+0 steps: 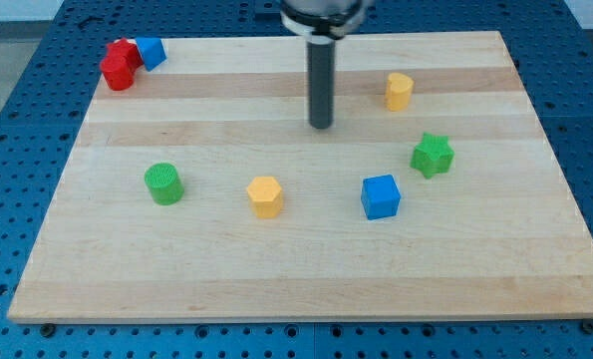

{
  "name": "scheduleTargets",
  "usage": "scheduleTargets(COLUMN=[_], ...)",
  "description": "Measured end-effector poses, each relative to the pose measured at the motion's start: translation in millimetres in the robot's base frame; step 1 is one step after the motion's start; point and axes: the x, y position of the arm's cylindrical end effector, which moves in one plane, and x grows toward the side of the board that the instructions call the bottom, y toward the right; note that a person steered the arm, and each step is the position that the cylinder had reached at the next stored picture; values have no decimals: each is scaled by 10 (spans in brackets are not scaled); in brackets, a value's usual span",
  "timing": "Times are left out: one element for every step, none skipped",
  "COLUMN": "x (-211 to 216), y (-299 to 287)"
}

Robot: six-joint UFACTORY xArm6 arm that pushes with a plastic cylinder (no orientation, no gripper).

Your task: Slide the blue cube closer to the yellow hexagon

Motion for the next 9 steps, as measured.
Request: scheduleTargets(x=[80, 15, -12, 118, 277, 292, 517, 859, 1356], y=[417, 913, 1440, 2026, 2223, 2234, 2338, 2411, 2435])
